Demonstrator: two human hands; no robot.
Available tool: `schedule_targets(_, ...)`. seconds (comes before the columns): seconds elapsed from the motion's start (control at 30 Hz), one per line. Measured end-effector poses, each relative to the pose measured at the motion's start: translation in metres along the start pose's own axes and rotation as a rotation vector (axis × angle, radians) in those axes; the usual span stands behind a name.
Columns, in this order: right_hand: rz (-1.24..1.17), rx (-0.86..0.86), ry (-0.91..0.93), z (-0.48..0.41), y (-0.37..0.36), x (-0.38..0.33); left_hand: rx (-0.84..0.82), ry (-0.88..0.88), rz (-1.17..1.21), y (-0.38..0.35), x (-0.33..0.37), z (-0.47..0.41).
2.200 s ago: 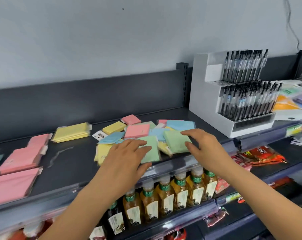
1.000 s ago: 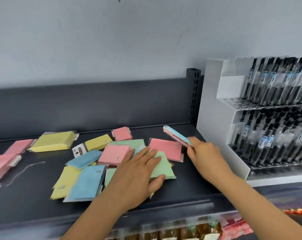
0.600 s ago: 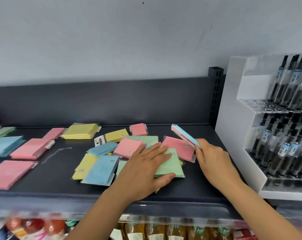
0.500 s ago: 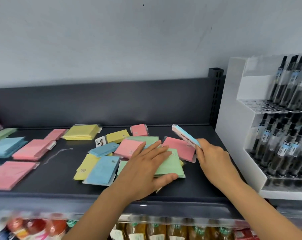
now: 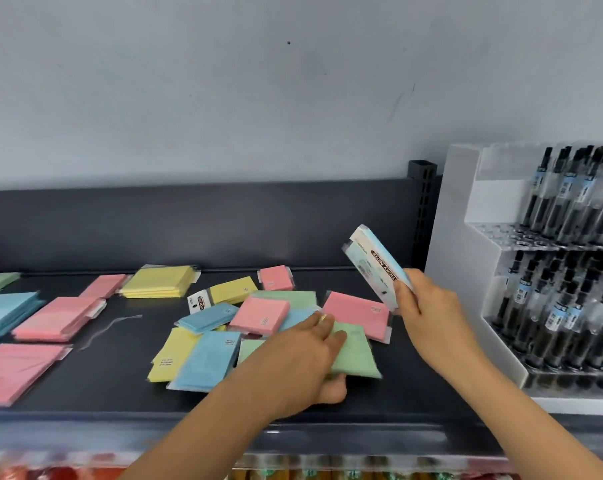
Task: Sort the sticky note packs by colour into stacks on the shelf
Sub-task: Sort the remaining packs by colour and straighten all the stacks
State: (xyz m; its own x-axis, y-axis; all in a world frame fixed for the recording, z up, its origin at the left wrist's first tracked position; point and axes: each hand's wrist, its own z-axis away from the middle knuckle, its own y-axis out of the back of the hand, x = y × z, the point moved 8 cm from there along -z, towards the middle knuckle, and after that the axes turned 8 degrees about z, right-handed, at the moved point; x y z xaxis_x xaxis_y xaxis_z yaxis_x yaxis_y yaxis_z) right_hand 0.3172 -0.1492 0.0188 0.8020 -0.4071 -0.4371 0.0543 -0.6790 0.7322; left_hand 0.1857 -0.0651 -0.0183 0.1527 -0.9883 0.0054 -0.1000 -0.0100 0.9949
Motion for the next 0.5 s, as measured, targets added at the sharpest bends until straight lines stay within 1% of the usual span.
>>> schedule_targets(0.1, -0.146, 0.016, 0.006, 0.001, 0.003, -0.008, 0.143, 0.038, 0.020, 0.017, 0.000, -0.001)
schedule_targets(0.23, -0.229, 0.008, 0.017, 0.004, 0.000, -0.013, 0.292, 0.136, -0.027, 0.035, -0.012, 0.009)
schedule_targets(0.27, -0.246, 0.013, 0.013, 0.004, 0.000, -0.012, 0.371, 0.143, -0.009, 0.045, -0.013, 0.017)
schedule_targets(0.33, -0.282, 0.023, 0.002, 0.003, 0.000, -0.014, 0.540, 0.164, 0.118, 0.069, -0.014, 0.039)
schedule_targets(0.43, -0.346, 0.040, 0.020, 0.000, -0.004, -0.031, 0.752, 0.239, 0.249, 0.095, -0.025, 0.080)
schedule_targets(0.47, -0.374, 0.042, 0.045, 0.001, -0.007, -0.043, 0.780, 0.271, 0.248, 0.097, -0.029, 0.094)
schedule_targets(0.5, -0.397, 0.037, 0.073, 0.002, -0.010, -0.056, 0.773, 0.302, 0.234, 0.096, -0.034, 0.106)
